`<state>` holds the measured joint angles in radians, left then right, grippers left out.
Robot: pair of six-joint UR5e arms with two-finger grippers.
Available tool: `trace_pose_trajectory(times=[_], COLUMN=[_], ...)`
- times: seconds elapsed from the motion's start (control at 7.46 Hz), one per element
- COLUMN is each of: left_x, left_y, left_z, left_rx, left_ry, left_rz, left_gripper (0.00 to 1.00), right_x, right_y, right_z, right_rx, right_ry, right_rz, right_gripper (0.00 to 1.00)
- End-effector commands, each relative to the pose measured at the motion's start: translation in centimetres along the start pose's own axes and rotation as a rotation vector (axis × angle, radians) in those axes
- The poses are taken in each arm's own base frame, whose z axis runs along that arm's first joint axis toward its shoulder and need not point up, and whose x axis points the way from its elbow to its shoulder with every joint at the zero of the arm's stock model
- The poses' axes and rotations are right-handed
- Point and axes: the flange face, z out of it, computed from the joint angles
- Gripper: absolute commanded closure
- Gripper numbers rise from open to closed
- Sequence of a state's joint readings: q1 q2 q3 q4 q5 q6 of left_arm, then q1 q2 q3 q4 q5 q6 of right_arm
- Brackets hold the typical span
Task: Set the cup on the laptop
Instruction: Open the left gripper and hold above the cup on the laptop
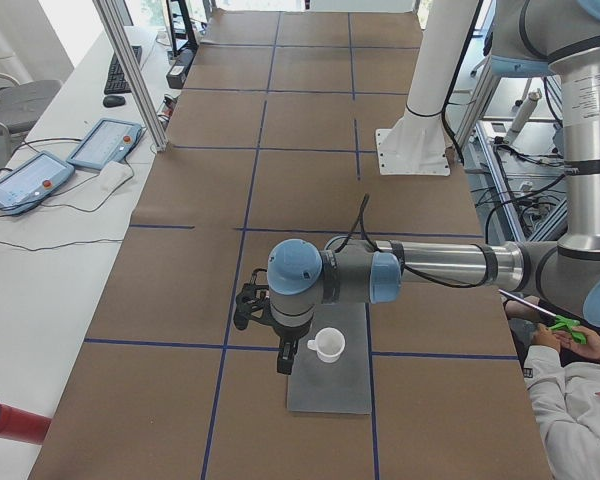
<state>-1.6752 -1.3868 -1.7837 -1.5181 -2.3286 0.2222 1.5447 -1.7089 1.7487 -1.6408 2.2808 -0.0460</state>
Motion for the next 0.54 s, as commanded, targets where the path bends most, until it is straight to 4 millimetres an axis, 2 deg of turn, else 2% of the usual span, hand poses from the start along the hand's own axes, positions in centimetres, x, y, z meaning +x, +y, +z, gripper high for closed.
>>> trace_pose_trajectory(times=[0.0,0.4], left_x=[-0.12,-0.11], left_y=[0.11,0.11], left_z=[0.34,0.44], left_rx=[-0.007,-0.009], left_ry=[0.002,0.003], left_rz=[-0.002,-0.002], left_gripper=[0.00,0.00], right_x=[-0.01,-0.01], right_y=[-0.01,-0.01], right_z=[-0.01,-0.01], right_rx=[0.001,0.001], right_ry=[0.000,0.000], right_rz=[-0.001,-0.001], right_gripper=[0.00,0.00])
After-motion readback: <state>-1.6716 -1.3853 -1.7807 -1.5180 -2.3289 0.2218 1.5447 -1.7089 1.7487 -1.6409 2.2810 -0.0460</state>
